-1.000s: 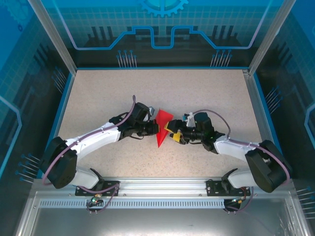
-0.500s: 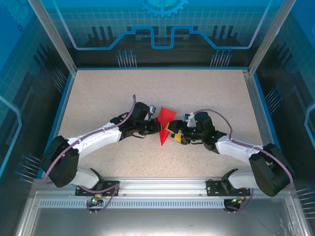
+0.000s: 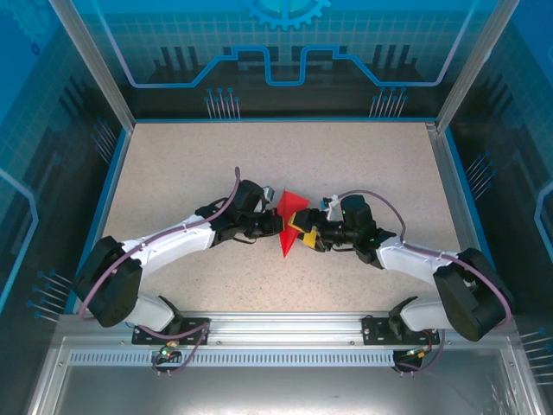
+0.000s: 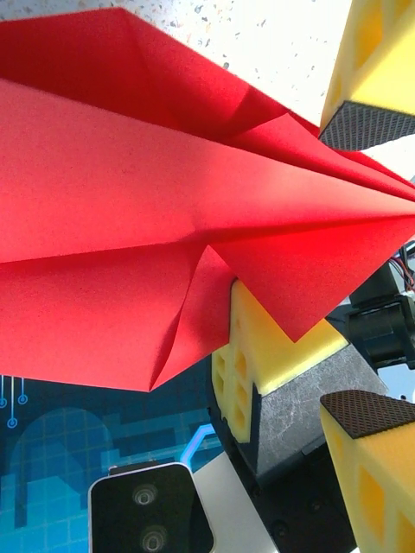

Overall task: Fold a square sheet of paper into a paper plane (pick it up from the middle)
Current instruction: Move a paper plane to the center of the table.

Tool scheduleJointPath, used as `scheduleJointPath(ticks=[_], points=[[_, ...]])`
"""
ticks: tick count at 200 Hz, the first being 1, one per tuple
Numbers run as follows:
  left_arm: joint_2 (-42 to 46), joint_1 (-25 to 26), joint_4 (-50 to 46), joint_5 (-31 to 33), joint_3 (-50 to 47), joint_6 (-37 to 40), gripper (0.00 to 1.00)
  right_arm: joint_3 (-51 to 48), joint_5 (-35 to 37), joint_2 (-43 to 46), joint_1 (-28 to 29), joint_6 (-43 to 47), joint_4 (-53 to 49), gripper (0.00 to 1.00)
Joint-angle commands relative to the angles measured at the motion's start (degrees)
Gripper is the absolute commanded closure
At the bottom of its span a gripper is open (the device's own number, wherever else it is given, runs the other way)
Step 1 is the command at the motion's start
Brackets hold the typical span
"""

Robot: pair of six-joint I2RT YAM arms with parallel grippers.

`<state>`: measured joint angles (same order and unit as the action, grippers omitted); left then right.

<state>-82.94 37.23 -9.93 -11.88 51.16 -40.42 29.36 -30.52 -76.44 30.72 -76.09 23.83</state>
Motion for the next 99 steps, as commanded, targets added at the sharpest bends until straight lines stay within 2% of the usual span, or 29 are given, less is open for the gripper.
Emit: scheduleJointPath(ticks=[1, 99], points=[[-0.49, -0.48, 0.84, -1.22, -0.25, 0.15, 1.0, 1.31, -0.94, -1.09, 0.32, -0.18, 0.92, 0.24], [-2.0, -0.42, 1.54, -2.01, 0.45, 0.17, 1.0, 2.14, -1.99, -4.14, 0.66, -2.5, 5.78, 0.26]])
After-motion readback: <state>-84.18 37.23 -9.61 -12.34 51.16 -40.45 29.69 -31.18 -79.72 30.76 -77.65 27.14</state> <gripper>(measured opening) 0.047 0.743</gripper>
